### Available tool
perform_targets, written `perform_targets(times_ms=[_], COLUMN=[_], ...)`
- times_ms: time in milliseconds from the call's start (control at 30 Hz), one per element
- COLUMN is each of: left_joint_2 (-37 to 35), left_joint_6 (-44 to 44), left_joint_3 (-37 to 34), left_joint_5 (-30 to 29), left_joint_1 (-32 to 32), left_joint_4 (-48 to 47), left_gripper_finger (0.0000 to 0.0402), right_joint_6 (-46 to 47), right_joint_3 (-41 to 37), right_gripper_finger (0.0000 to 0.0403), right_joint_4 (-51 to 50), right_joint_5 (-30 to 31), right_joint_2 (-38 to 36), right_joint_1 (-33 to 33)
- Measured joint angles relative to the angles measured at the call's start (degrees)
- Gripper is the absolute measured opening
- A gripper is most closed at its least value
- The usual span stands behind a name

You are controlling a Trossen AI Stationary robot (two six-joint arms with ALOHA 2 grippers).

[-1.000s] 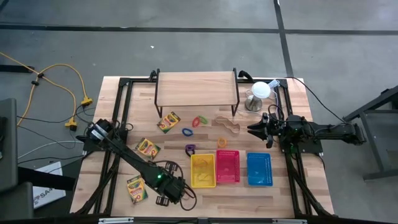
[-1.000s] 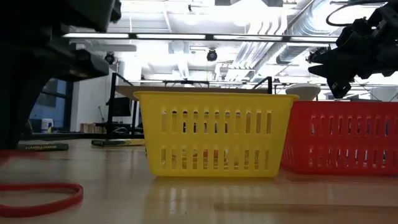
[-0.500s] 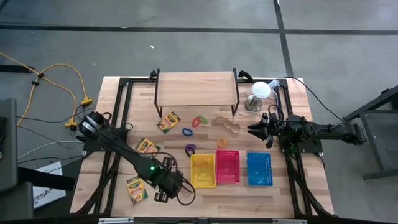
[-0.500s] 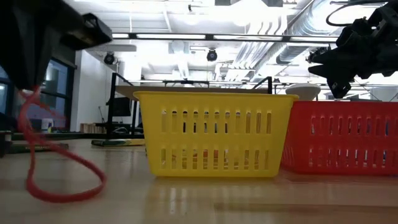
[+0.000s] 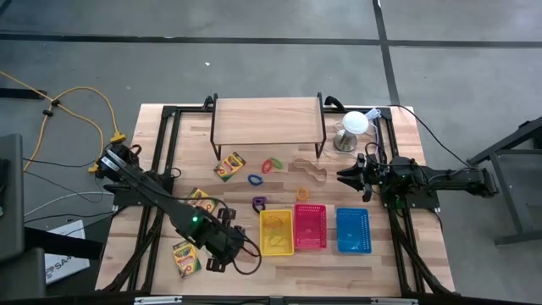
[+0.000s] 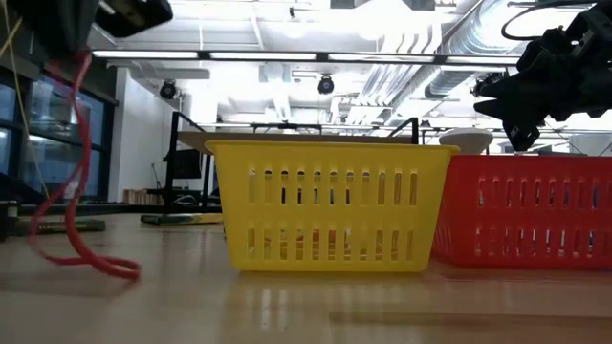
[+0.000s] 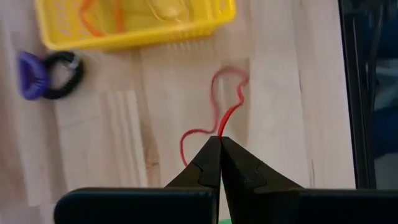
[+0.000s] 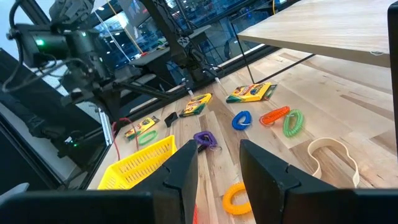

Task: Pick & Place Office Desk Supplies
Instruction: Put the red rubber band into the yellow bin

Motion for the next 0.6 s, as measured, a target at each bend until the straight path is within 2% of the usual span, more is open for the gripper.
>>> perform_targets(times_ms=[233, 600], left_joint_2=[-3.33, -7.52], left_joint_6=[0.02, 0.24], left_joint_3=[0.00, 0.00], left_joint_5=[-4.58, -4.71], left_joint_1=[0.48, 3.34], left_joint_4=[0.04, 5.10], left_gripper_finger=[0.0001, 0.0001], right_joint_6=[-0.01, -0.01], right_joint_3=[0.00, -0.01], right_gripper_finger=[0.0107, 0.0107], right_joint_4=[0.00, 0.00], right_joint_5=[0.00, 0.00], right_joint_2=[0.00, 0.00], right_joint_1=[0.00, 0.01])
